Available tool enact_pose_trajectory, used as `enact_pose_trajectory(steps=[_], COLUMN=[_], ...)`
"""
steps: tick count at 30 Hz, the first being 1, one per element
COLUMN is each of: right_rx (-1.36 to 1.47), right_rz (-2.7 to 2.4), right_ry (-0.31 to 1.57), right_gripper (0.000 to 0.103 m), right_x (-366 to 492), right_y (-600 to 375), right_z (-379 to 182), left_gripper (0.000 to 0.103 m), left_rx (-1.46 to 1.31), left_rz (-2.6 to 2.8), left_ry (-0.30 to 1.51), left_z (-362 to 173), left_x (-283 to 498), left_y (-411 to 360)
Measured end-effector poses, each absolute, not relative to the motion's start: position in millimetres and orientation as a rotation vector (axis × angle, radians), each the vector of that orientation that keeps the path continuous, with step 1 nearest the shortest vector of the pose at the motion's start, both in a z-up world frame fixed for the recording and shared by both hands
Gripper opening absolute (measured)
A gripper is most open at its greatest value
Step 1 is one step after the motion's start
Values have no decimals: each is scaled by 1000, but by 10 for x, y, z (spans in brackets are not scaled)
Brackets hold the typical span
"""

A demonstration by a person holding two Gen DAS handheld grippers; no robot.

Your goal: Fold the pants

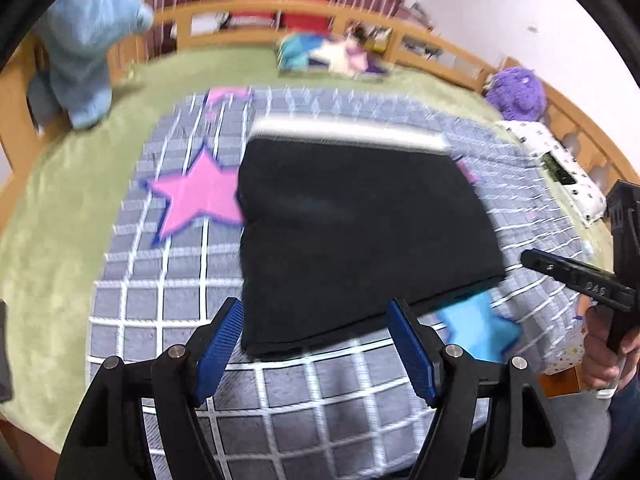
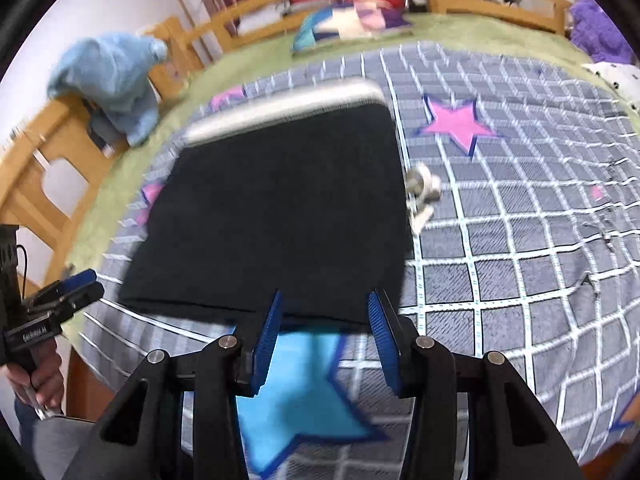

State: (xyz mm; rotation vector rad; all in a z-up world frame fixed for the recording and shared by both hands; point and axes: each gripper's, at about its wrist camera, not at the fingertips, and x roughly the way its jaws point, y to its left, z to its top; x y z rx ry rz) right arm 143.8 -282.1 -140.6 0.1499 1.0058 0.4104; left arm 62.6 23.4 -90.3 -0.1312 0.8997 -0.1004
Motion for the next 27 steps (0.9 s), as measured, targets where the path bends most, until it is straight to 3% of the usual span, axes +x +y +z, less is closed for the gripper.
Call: enact_pose_trajectory(steps=[7, 12, 27], right_rx=[93, 43, -3], right_rz=[410, 361, 239], right_ry=[901, 834, 839], right_gripper=[48, 75, 76], right_x=[1066, 823, 740], right_y=[-2593, -2382, -2177], right_z=[-667, -367, -546], left_gripper=[73, 77, 78], left_rx=[-103, -129, -194], left_rz=[-150, -85, -32], left_ry=[768, 732, 786], left_z=[-199, -92, -313], left_x=[360, 305, 205], left_y=[-125, -140, 219])
